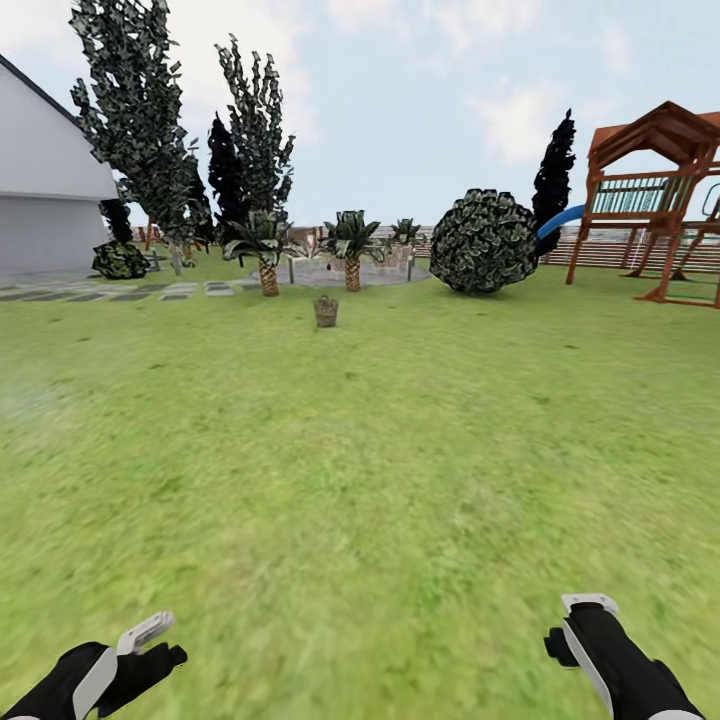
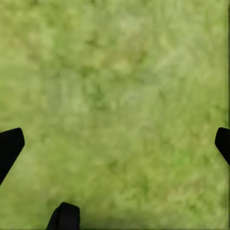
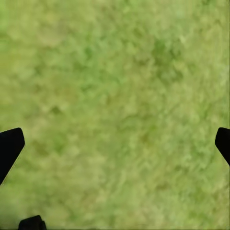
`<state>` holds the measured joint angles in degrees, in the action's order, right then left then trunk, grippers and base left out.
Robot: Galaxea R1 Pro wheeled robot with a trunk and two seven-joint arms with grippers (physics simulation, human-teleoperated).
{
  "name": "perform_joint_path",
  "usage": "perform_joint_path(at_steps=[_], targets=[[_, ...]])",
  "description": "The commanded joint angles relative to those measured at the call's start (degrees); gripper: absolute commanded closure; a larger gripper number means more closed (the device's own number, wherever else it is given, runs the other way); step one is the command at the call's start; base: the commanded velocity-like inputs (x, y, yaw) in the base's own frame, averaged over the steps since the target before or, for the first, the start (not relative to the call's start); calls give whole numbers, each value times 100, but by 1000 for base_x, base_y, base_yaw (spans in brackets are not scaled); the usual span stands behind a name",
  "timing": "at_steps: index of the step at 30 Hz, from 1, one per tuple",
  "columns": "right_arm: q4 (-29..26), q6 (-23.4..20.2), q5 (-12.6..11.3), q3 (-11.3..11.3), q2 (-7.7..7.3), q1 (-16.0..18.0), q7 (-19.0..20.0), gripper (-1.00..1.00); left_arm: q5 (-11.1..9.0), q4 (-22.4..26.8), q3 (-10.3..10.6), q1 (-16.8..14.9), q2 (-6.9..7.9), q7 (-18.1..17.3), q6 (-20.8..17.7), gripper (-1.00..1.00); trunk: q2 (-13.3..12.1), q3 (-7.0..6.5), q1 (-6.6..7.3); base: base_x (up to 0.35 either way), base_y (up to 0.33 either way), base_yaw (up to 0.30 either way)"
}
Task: Take the three Easter eggs out of the wicker basket on the lawn in the garden, then place them on the lawn next to a single tree (choose any tree) so that all three eggs are next to the same tree and none are left in the basket.
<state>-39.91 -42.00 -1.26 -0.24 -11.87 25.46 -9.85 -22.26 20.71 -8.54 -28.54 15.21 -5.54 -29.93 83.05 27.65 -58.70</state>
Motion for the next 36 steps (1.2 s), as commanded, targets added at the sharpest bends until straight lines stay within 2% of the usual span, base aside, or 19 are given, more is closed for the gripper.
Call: perform_joint_path(at_steps=[1, 36], targets=[[-8, -23, -15, -1, 0, 2, -21, -100, 3, 8, -43, -3, -2, -17, -40, -100, 3, 6, -3, 325, 0, 0], [-8, -20, -24, -11, -4, 2, -17, -100, 3, 12, -44, -3, -9, -17, -39, -100, 3, 6, -3, 325, 0, 0]])
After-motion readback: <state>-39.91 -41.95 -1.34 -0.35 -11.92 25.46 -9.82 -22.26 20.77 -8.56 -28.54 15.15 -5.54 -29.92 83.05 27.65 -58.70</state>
